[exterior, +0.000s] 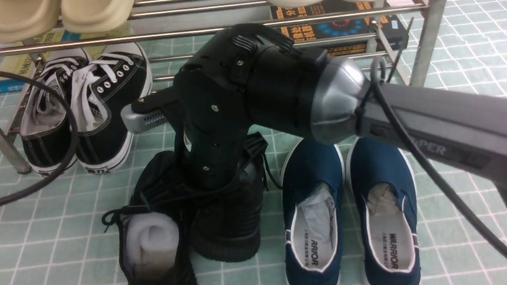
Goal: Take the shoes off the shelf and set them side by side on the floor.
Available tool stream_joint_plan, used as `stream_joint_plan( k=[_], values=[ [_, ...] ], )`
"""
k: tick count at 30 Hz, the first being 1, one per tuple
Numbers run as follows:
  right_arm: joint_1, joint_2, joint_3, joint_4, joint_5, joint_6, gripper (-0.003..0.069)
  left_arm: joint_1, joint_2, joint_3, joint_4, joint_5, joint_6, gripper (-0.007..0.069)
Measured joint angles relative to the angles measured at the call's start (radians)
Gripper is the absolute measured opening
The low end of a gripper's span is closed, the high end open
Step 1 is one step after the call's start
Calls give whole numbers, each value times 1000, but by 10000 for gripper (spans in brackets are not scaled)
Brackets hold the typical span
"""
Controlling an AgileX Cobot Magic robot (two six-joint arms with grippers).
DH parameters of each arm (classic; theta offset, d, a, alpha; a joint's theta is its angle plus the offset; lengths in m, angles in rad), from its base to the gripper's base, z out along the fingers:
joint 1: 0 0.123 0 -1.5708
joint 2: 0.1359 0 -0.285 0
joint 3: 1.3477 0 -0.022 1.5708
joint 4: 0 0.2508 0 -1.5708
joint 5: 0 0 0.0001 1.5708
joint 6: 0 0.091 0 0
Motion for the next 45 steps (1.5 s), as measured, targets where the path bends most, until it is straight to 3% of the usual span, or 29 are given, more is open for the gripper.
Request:
stream_joint_plan(
  k=[8, 11, 18, 23, 26, 30, 39, 45],
  values=[
    [2, 19, 0, 0, 64, 3, 43, 0, 0, 0, 0, 10, 0, 211],
    [13, 40, 0, 2, 68, 3, 109, 0, 0, 0, 0, 10, 0, 213],
    [17, 38, -82, 62, 148, -23, 412, 0, 0, 0, 0, 11, 0, 215],
    [17, -10, -195, 61, 158, -146, 484, 0, 0, 0, -2, 13, 0, 216],
    [17, -86, -199, 61, 168, -209, 459, 0, 0, 1, -4, 14, 0, 218],
    [17, -194, -134, 59, 171, -268, 363, 0, 0, 1, -3, 14, 0, 222],
    [17, -614, 240, -5, 177, -331, 35, 0, 0, 1, 48, 14, 17, 232],
    [17, -963, 531, -121, 181, -290, -15, 0, 0, 1, 61, 14, 19, 234]
  ],
)
